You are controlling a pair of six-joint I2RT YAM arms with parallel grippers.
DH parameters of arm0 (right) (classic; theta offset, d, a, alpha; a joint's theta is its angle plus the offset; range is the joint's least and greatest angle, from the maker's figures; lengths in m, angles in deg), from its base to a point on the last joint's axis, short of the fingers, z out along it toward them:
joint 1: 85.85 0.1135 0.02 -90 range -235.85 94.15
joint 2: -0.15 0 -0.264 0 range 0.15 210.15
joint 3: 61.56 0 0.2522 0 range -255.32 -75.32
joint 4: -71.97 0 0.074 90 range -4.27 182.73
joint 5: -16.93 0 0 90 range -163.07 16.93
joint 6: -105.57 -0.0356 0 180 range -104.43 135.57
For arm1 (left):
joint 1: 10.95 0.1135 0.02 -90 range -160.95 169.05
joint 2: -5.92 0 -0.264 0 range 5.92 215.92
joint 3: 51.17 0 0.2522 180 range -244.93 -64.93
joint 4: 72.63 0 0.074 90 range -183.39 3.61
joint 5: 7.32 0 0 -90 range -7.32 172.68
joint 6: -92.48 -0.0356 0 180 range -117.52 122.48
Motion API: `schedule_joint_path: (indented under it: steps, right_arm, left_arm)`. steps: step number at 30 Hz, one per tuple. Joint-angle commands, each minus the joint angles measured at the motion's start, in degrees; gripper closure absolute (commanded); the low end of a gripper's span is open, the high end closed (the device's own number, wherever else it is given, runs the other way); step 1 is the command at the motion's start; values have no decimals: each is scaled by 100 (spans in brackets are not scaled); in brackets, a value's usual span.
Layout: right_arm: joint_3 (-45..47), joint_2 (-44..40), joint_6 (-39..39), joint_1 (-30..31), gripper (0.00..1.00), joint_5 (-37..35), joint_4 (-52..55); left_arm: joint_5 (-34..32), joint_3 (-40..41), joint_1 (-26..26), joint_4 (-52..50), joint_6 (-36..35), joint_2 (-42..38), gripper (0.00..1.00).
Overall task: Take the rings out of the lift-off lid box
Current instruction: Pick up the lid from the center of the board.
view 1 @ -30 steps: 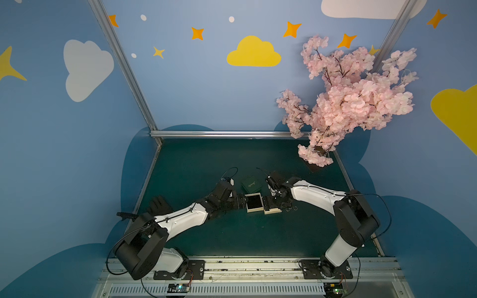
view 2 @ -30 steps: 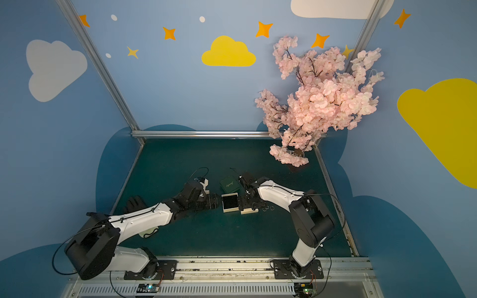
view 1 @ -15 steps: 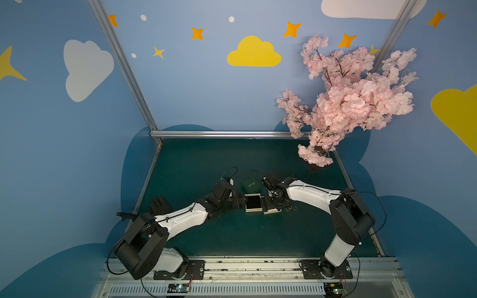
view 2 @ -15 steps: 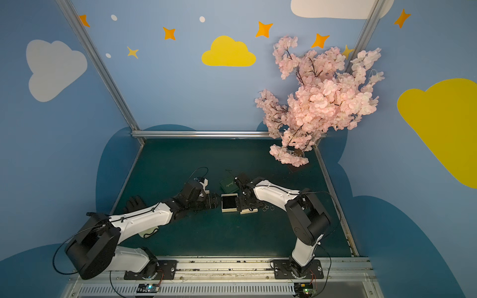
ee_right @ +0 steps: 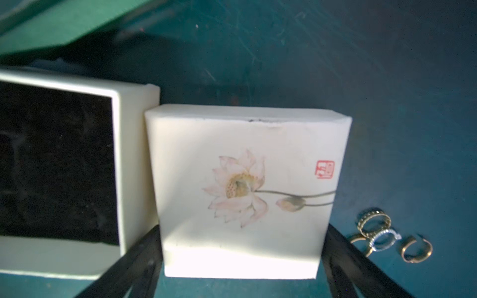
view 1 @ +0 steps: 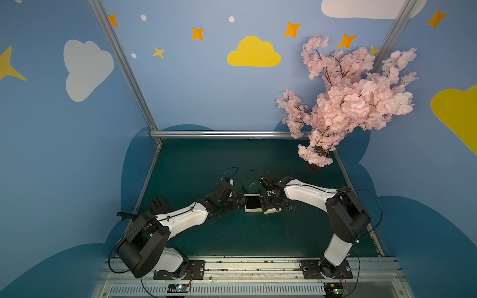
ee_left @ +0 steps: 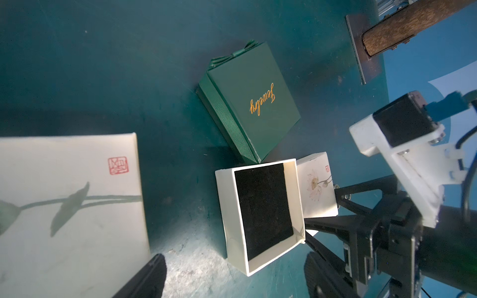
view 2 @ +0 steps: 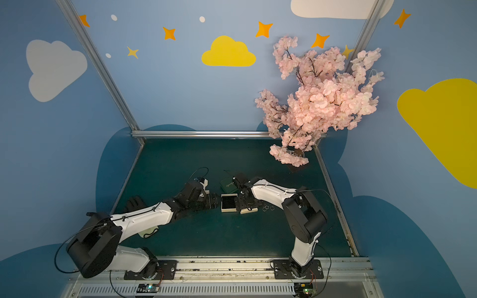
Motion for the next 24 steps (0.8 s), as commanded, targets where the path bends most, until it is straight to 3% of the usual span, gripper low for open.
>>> schedule_joint_path:
  steps: [1,24]
  right_arm:
    - [45,-196,-130,25,8,-261,62]
    - [-35,-921,-1343,146,9,46,522]
  left_arm:
    - [-40,6,30,40,-28,35,15]
    - [-204,55,32,-42,20,-187,15]
